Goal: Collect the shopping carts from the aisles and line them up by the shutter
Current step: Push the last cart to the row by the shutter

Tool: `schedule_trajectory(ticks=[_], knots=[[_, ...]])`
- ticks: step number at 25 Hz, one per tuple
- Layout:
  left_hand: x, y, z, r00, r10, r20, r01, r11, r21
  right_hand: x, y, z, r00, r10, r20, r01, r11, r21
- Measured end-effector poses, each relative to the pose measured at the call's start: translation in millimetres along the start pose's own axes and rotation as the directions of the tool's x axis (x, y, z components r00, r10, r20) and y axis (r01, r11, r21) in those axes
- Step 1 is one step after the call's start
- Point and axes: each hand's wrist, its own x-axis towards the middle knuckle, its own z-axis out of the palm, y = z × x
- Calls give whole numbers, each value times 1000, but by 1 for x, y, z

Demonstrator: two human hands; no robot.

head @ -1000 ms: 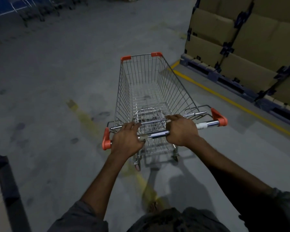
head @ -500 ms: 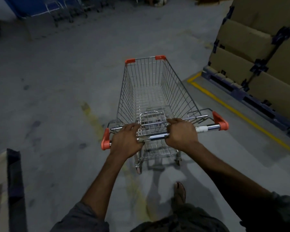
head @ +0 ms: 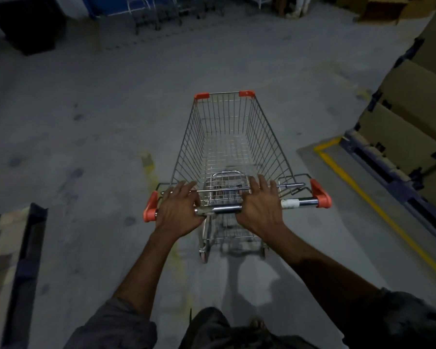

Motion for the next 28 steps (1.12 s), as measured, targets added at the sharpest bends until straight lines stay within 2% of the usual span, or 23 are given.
schedule_trajectory(ticks=[3, 8, 17, 28], knots=[[46, -14, 5, 999, -36, 37, 36, 999, 7, 52, 10, -1, 995, 18, 98, -21, 999, 36], [127, -47, 7, 983, -121, 138, 138, 983, -118, 151, 20, 2, 989, -44, 139, 32, 995, 91], [281, -127, 31, 926, -108, 361, 182, 967, -178, 319, 34, 0, 967, -107, 230, 95, 993, 63], [460, -213, 60, 916, -190, 353, 264, 949, -175, 528, 48, 20, 983, -115, 145, 110, 993, 43]])
